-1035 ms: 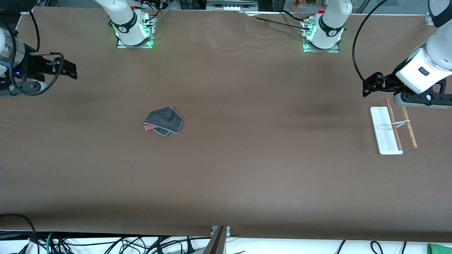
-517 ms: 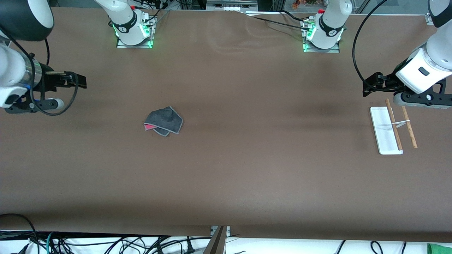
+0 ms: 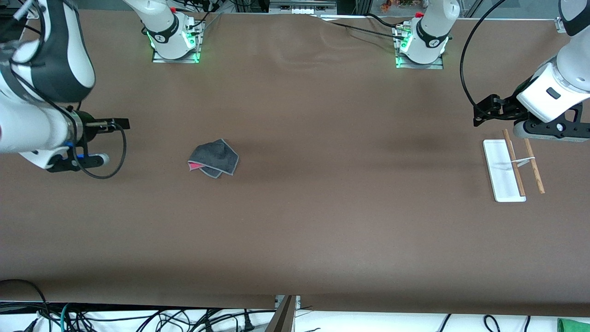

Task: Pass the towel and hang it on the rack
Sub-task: 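Move the right gripper toward the grey towel and lower it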

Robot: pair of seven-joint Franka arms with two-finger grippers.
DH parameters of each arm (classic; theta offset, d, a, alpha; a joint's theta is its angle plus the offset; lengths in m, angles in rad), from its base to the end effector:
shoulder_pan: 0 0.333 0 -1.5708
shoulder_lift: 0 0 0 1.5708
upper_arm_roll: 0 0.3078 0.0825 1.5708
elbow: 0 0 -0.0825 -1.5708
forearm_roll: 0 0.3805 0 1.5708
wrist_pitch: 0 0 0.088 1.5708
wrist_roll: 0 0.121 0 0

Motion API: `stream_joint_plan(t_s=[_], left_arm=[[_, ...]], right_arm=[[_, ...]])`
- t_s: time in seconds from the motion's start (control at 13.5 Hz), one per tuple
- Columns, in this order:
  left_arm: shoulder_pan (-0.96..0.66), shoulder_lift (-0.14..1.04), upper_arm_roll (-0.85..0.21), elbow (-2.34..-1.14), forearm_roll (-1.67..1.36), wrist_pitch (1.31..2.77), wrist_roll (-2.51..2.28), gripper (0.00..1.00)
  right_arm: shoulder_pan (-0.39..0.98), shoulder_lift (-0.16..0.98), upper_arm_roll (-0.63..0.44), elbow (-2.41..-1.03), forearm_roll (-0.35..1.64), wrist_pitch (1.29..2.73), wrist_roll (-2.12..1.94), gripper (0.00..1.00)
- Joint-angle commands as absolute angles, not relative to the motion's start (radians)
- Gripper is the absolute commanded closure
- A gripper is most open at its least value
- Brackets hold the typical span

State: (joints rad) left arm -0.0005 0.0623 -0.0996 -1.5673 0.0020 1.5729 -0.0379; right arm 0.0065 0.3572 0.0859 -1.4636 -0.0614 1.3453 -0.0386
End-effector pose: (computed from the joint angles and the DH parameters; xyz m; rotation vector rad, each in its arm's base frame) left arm 0.5645 -0.0549 0.5694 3.1385 -0.0977 -0.0888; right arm 0.5955 0.0405 0.4311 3.0050 0.2010 -0.7261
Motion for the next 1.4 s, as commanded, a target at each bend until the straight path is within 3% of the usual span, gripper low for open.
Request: stream_joint_plan(t_s=[0.0, 0.22, 0.44, 0.74, 1.33], left_arm=[[0.003, 0.066, -0.103, -1.549, 0.017, 1.559, -0.032, 0.00], [0.003, 0.066, -0.103, -1.548, 0.017, 1.560, -0.032, 0.00], [0.003, 0.066, -0.103, -1.548, 0.017, 1.560, -0.032, 0.00], [0.003, 0.066, -0.103, -1.549, 0.017, 1.560, -0.032, 0.00], [0.003, 0.066, -0.103, -1.549, 0.018, 1.560, -0.032, 0.00]], right_arm=[[-0.015, 0.429, 0.097, -1.474, -0.040, 1.353, -0.026, 0.00], [-0.026, 0.520, 0.097, -1.521, 0.072, 1.426, -0.023, 0.00], [-0.040, 0.567, 0.097, -1.624, 0.132, 1.589, -0.023, 0.00], [-0.038, 0.618, 0.095, -1.638, 0.208, 1.750, 0.093, 0.00], [-0.018, 0.666, 0.095, -1.700, 0.293, 1.897, 0.393, 0.00]])
